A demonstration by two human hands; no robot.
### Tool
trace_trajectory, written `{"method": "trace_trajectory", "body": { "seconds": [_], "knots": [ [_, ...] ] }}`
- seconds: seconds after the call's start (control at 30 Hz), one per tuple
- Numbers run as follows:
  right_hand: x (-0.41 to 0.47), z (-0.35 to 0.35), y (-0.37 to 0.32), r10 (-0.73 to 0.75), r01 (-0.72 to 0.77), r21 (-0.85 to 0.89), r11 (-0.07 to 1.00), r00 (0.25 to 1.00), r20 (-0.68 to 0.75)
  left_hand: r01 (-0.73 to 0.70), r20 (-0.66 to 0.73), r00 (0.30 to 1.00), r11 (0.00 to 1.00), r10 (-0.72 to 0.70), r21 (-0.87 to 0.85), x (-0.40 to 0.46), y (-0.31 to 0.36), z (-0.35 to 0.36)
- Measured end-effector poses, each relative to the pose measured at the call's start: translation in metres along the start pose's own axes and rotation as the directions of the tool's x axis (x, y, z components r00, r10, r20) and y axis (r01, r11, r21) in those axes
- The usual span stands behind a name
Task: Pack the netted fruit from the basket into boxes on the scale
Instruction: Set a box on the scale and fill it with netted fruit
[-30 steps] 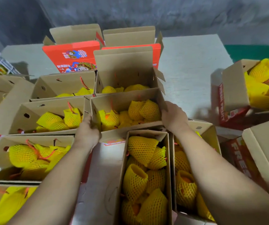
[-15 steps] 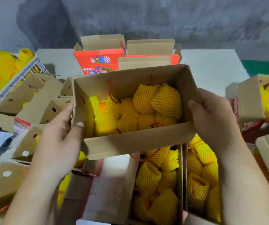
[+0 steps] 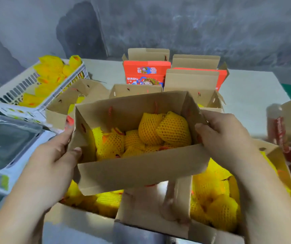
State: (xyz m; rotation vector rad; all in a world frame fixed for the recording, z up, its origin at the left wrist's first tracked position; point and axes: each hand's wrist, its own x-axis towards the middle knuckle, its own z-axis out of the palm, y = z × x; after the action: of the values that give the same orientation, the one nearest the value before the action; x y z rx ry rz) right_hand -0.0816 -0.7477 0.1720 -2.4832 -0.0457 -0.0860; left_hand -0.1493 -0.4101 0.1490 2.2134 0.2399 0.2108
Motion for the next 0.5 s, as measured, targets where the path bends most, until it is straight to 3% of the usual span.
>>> {"method": "trace_trajectory", "body": {
  "seconds": [0.2, 0.5],
  "knots": [
    [-0.033, 0.063, -0.098, -0.081, 0.082, 0.034, 0.996, 0.996, -0.024, 0.001, -0.139, 0.99, 0.999, -0.006, -0.035, -0.017, -0.059, -0.098],
    [-0.059, 0.157, -0.209, -0.173, 0.172, 0.145, 0.974, 0.985, -0.008, 0.093, -0.201, 0.975, 0.995, -0.096, -0.024, -0.042, -0.135, -0.216]
  ]
}}
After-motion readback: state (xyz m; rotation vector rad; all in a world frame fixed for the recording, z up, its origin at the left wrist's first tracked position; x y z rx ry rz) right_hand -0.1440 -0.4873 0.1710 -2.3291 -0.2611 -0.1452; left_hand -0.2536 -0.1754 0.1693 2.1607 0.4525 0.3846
